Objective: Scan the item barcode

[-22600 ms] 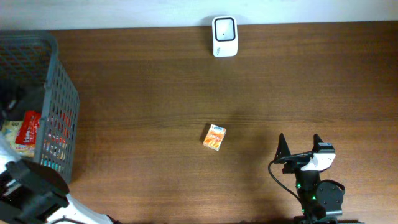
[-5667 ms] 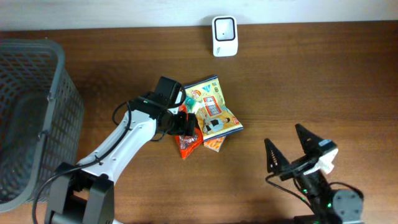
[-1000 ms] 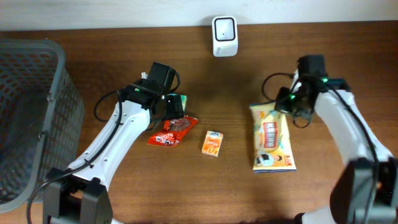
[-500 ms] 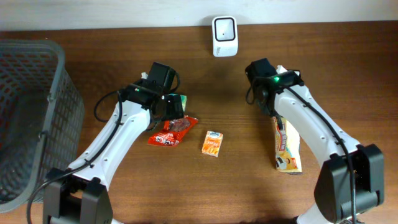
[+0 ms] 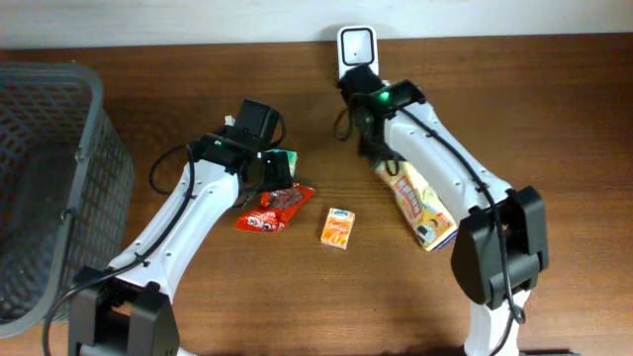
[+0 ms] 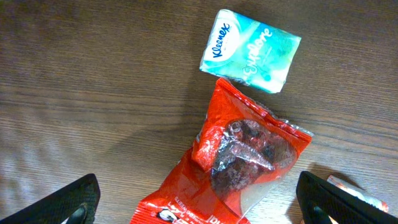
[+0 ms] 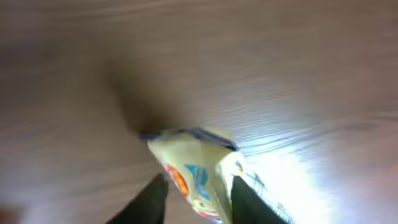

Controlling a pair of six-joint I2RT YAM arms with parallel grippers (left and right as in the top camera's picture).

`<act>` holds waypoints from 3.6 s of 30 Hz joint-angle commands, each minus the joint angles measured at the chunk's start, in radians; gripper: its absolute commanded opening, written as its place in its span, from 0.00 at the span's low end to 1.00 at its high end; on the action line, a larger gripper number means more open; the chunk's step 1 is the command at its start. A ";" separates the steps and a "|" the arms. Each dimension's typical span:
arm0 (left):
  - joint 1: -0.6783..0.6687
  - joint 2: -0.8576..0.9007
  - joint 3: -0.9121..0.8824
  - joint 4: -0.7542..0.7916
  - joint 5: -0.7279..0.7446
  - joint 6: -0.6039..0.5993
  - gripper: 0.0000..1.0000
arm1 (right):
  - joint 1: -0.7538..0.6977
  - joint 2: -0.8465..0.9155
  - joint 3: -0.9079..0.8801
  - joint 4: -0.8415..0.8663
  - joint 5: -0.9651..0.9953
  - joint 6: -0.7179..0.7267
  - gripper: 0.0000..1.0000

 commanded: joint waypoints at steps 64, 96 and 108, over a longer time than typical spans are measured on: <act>-0.074 0.331 0.533 0.313 -1.087 0.661 0.00 | -0.596 -0.568 0.604 -0.529 -0.531 -0.348 0.99; -0.106 0.545 0.698 -0.093 0.103 0.262 0.09 | -0.596 -0.568 0.604 -0.529 -0.531 -0.348 0.99; -0.128 0.753 0.679 -0.371 0.417 0.118 0.00 | -0.596 -0.568 0.604 -0.529 -0.531 -0.348 0.99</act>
